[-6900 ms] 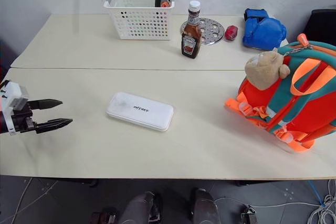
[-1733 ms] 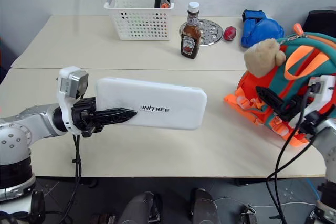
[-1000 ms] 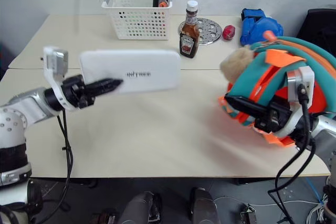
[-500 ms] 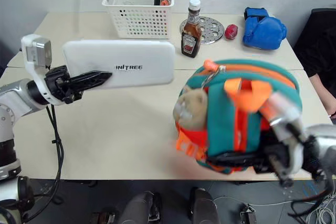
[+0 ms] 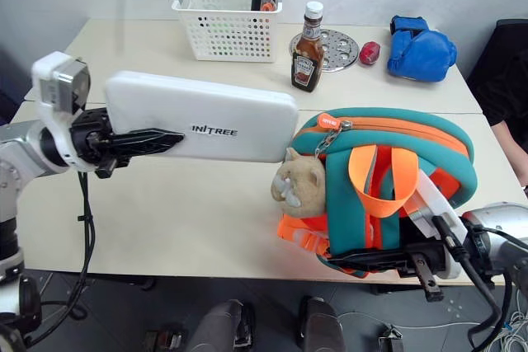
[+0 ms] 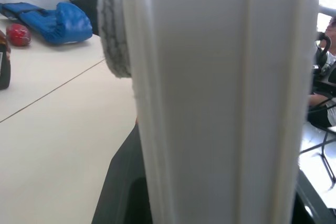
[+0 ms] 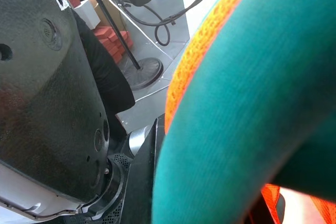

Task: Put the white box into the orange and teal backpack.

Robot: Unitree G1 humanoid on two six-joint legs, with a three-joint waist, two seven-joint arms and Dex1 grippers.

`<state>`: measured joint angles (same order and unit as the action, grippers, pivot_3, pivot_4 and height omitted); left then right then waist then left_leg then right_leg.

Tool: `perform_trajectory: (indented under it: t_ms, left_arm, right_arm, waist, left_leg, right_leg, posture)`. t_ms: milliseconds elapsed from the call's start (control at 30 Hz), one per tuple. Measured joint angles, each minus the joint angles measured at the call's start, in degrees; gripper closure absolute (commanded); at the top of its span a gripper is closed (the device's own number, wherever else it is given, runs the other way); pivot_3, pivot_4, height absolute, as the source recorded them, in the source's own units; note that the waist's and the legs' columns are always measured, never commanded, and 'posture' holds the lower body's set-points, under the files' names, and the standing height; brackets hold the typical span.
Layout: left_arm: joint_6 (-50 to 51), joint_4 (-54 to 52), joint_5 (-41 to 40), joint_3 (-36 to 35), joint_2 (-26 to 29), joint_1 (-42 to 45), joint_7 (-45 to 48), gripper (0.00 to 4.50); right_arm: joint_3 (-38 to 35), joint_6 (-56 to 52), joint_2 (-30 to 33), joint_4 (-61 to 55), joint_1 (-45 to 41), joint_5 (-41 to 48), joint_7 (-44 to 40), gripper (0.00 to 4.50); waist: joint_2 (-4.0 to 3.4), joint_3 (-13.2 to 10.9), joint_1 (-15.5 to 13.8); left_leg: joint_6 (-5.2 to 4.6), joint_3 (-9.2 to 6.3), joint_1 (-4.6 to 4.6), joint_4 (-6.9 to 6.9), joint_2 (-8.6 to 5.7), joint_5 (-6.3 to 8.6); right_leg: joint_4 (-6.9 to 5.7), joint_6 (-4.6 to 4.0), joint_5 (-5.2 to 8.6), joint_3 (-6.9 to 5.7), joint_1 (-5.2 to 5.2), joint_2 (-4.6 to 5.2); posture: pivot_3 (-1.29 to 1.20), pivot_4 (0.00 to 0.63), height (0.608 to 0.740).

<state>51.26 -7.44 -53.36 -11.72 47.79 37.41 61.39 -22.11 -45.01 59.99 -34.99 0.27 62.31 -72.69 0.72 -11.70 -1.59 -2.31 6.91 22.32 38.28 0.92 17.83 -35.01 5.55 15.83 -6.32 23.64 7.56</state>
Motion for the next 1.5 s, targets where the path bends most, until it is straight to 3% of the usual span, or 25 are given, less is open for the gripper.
perform_trajectory:
  t_ms: [133, 333, 833, 1267, 1500]
  left_arm:
    - [-5.3, 4.4, 5.8, 5.8, -2.7, 4.6, 3.1, 3.15]
    - [-8.4, 10.6, 9.7, 9.0, -4.5, 10.1, 7.6, 3.15]
    - [-10.9, 7.9, 13.7, 13.7, -9.7, 10.7, 11.2, 3.15]
    - [-15.5, 14.3, 17.8, 12.5, -3.7, 15.7, 17.6, 3.15]
    - [-14.0, 14.2, 16.4, 9.6, -6.8, 15.7, 14.6, 3.15]
  right_arm:
    - [-0.3, -0.8, 0.0, 1.1, 0.1, 1.9, -0.4, 4.47]
    - [-2.7, -2.7, 1.8, 1.3, 0.9, 4.6, -1.9, 4.47]
    - [-2.6, -2.8, 2.5, 1.6, -1.7, 4.6, -3.0, 4.47]
    - [-0.8, -2.8, 2.5, 2.4, -2.9, 4.1, -2.9, 4.47]
    - [-0.5, -2.8, 2.4, 2.7, -3.2, 3.5, -2.3, 4.47]
  waist:
    - [0.01, 0.0, 0.0]
    - [0.01, 0.0, 0.1]
    - [0.03, 0.0, 0.0]
    - [0.04, 0.0, 0.2]
    - [0.04, 0.0, 0.1]
  left_leg:
    - [-0.06, 0.01, 0.03, 0.00, -0.02, -0.01]
    - [-0.16, 0.02, 0.07, 0.02, -0.02, -0.06]
    - [-0.26, -0.13, 0.18, 0.39, -0.02, -0.06]
    - [-0.26, -0.12, 0.21, 0.46, 0.01, -0.04]
    - [-0.33, -0.18, 0.31, 0.69, 0.01, 0.00]
  right_leg:
    - [0.05, 0.01, -0.01, -0.04, 0.00, -0.03]
    - [0.03, 0.03, -0.01, -0.12, 0.00, -0.07]
    - [0.02, 0.10, -0.05, -0.16, -0.09, 0.03]
    - [-0.01, 0.10, -0.05, -0.18, -0.06, 0.00]
    - [-0.08, 0.12, -0.06, -0.20, -0.07, 0.02]
  posture:
    - [0.00, 0.150, 0.740]
    - [0.00, 0.150, 0.740]
    - [0.00, 0.150, 0.740]
    - [0.00, 0.150, 0.740]
    - [0.00, 0.150, 0.740]
